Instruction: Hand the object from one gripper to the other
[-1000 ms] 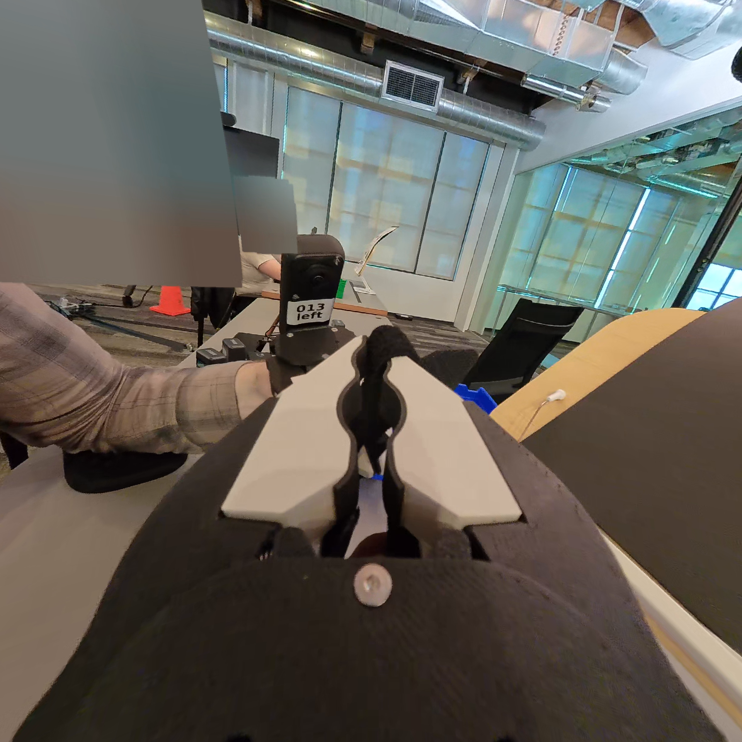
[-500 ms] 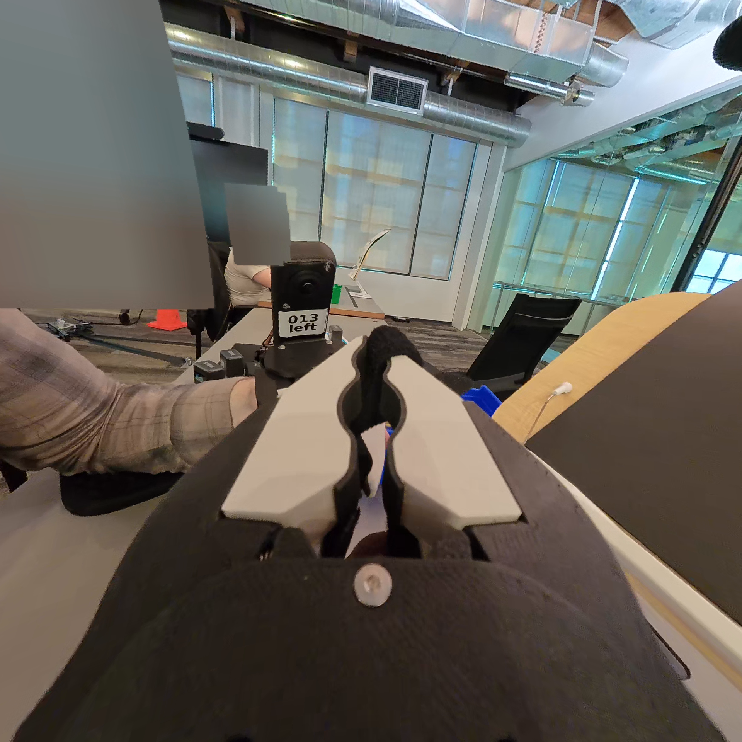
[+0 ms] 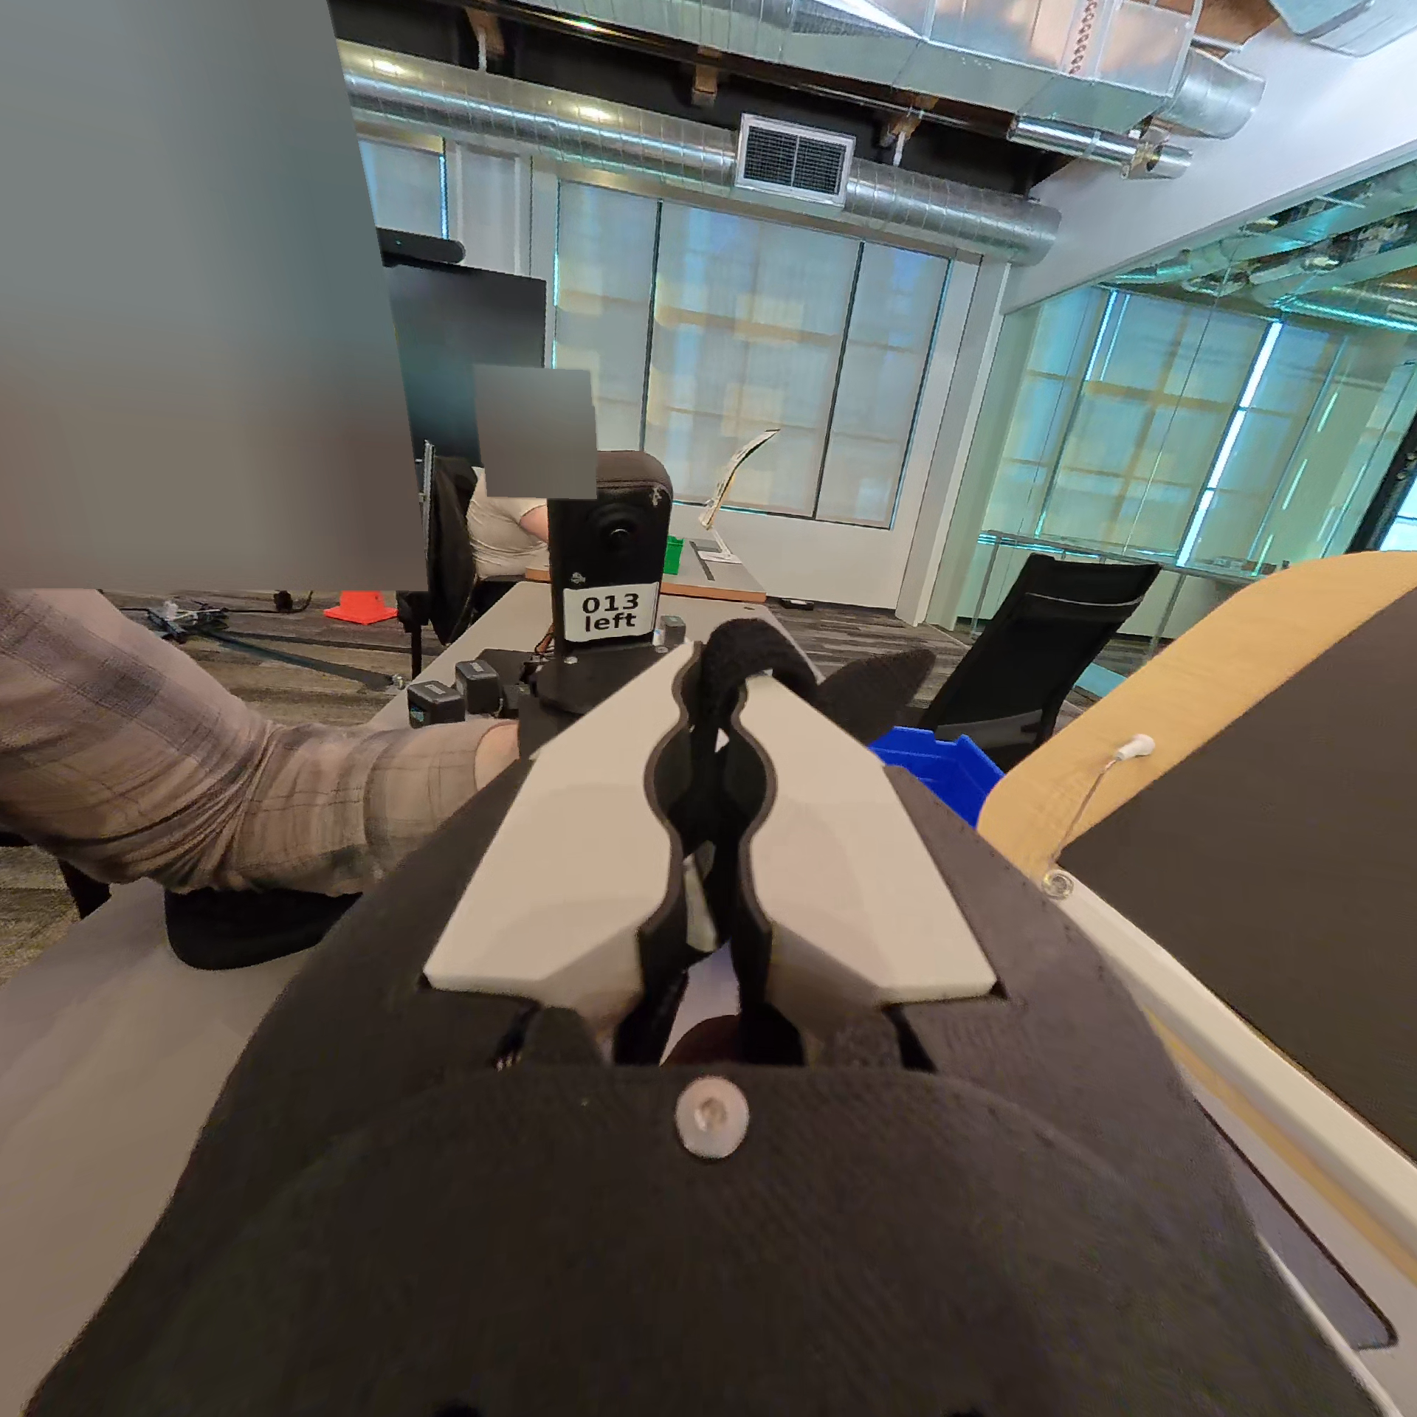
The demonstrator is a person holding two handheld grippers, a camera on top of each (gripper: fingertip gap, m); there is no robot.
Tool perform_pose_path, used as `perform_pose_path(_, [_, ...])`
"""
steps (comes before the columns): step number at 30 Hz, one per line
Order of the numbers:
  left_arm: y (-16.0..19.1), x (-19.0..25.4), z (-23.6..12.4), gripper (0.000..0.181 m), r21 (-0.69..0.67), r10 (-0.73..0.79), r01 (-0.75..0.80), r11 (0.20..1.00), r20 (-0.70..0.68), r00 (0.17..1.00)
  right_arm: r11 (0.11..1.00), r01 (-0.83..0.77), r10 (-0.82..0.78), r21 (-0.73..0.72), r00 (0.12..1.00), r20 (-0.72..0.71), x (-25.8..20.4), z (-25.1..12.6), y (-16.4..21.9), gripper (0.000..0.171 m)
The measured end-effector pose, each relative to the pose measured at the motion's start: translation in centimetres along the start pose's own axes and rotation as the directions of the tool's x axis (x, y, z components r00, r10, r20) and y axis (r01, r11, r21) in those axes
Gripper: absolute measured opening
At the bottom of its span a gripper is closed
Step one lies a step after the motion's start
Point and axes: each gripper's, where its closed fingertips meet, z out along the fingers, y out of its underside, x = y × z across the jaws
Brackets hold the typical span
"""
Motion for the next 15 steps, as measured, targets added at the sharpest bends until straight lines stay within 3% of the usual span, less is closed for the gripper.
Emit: perform_pose_path(15, [-0.6, -0.9, -1.0, 0.002, 0.020, 0.022, -0.022, 1.000, 0.040, 0.999, 0.999, 0.030, -0.030, -0.010, 1.000, -0.004, 0.2, -0.5, -0.2, 0.000])
